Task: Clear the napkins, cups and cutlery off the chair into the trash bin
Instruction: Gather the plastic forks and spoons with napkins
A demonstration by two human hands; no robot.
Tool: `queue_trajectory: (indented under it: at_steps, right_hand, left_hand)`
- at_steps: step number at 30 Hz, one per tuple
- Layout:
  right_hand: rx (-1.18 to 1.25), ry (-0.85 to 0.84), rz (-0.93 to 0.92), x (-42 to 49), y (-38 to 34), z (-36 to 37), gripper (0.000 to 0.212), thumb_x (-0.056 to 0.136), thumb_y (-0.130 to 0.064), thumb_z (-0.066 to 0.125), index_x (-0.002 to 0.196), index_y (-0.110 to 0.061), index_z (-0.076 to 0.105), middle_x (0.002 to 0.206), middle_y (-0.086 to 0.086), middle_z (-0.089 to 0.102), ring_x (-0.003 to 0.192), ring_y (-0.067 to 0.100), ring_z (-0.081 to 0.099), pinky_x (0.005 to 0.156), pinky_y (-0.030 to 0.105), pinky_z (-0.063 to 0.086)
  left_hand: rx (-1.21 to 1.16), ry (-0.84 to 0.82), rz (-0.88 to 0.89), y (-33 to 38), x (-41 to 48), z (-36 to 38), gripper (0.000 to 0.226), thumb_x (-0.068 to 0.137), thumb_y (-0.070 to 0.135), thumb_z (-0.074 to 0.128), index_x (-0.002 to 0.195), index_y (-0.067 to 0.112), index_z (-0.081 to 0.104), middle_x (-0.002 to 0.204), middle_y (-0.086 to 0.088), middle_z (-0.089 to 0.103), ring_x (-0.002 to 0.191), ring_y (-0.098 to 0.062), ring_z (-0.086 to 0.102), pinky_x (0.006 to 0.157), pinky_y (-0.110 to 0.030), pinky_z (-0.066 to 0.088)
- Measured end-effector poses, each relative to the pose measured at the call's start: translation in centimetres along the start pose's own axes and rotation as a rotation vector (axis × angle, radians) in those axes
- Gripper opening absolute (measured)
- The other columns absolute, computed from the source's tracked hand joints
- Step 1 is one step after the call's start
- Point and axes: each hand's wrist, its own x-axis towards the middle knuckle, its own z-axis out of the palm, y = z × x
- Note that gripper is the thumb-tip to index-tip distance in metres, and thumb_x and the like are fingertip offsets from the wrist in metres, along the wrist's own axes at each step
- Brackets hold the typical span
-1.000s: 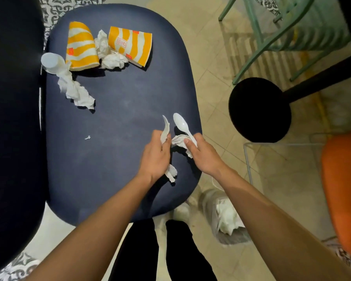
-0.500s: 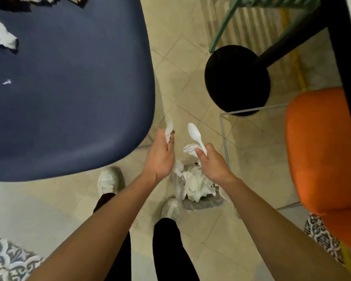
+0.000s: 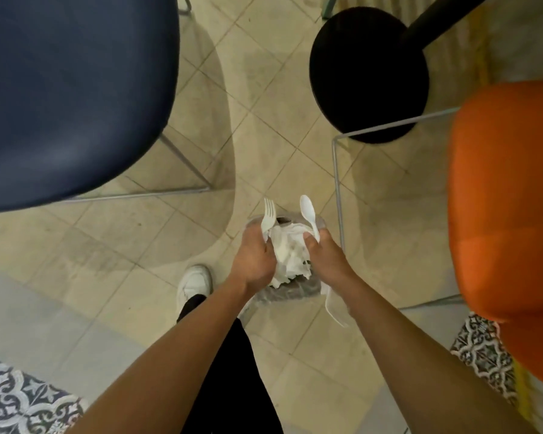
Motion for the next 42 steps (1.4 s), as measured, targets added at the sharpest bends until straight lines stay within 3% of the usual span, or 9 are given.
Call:
queue_trajectory:
  at_steps: [3,7,16,20,25,30,35,39,42]
  right_hand:
    - [0.009,-0.044,0.059,1.0,1.5,1.3,0.039,0.099,-0.036,0.034,0.126,-0.009,0.042,0.109,0.009,0.054,0.09,0.021,0.047,0.073,0.029,0.034]
    - [0.083,-0.084,0.116,2.9,3.2,3.3,0.038,0.099,-0.03,0.035,0.133,-0.013,0.04,0.12,0.01,0.055,0.098,0.022,0.051,0.08,0.029,0.04]
    - [0.116,0.023,0.256,10.1,5.6,7.6,0.044,0.096,-0.027,0.033,0.134,-0.007,0.043,0.131,0.018,0.051,0.108,0.03,0.053,0.086,0.034,0.043]
    - [0.165,0.112,0.221,11.9,6.4,9.8,0.044,0.1,-0.03,0.032,0.137,-0.007,0.034,0.141,0.019,0.037,0.125,0.035,0.04,0.102,0.04,0.035]
    - [0.265,0.181,0.23,12.6,7.1,11.4,0.041,0.101,-0.028,0.032,0.136,-0.008,0.034,0.144,0.018,0.023,0.124,0.034,0.039,0.096,0.032,0.032]
    - [0.261,0.187,0.176,12.7,7.7,12.0,0.042,0.1,-0.029,0.035,0.137,-0.01,0.035,0.143,0.014,0.029,0.129,0.031,0.036,0.108,0.04,0.031]
    - [0.271,0.189,0.145,11.8,7.1,10.7,0.04,0.097,-0.026,0.043,0.135,-0.011,0.038,0.135,0.012,0.047,0.121,0.028,0.048,0.097,0.035,0.041]
    - [0.214,0.173,0.14,10.6,6.4,9.5,0.038,0.097,-0.026,0.043,0.133,-0.015,0.044,0.134,0.007,0.051,0.121,0.026,0.049,0.089,0.026,0.037]
    - [0.193,0.161,0.129,9.3,5.5,8.5,0.037,0.096,-0.024,0.043,0.131,-0.013,0.047,0.132,0.008,0.054,0.12,0.027,0.051,0.097,0.035,0.042]
  left_hand:
    - [0.044,-0.074,-0.087,-1.5,0.9,1.2,0.024,0.089,0.016,0.034,0.094,0.009,0.057,0.094,-0.002,0.064,0.085,-0.007,0.061,0.077,-0.021,0.05]
    - [0.158,-0.192,-0.335,-4.5,3.1,2.8,0.029,0.091,0.008,0.036,0.111,0.002,0.057,0.11,-0.017,0.063,0.101,-0.034,0.059,0.088,-0.046,0.049]
    - [0.353,-0.244,-0.568,-11.7,7.5,5.5,0.037,0.094,0.012,0.039,0.13,0.003,0.04,0.125,-0.019,0.054,0.113,-0.034,0.053,0.09,-0.035,0.043]
    - [0.375,-0.285,-0.514,-13.6,9.4,6.6,0.038,0.094,0.016,0.043,0.131,0.006,0.038,0.121,-0.019,0.056,0.107,-0.035,0.056,0.087,-0.038,0.048]
    - [0.401,-0.228,-0.399,-14.5,10.2,7.2,0.036,0.093,0.017,0.048,0.127,0.008,0.043,0.12,-0.014,0.059,0.108,-0.031,0.056,0.083,-0.029,0.041]
    - [0.435,-0.164,-0.362,-15.1,10.1,7.7,0.038,0.092,0.021,0.053,0.126,0.008,0.044,0.121,-0.01,0.06,0.11,-0.027,0.057,0.084,-0.025,0.041]
    - [0.444,-0.108,-0.332,-14.1,9.1,7.6,0.034,0.09,0.019,0.052,0.122,0.009,0.051,0.113,-0.01,0.064,0.103,-0.026,0.06,0.075,-0.023,0.04]
    - [0.458,-0.124,-0.285,-12.6,8.1,7.0,0.043,0.088,0.015,0.055,0.129,0.01,0.049,0.119,-0.01,0.062,0.111,-0.026,0.056,0.089,-0.028,0.043]
    - [0.479,-0.143,-0.265,-11.4,6.9,6.1,0.052,0.089,0.014,0.056,0.138,0.009,0.04,0.135,-0.01,0.052,0.125,-0.023,0.047,0.099,-0.023,0.033]
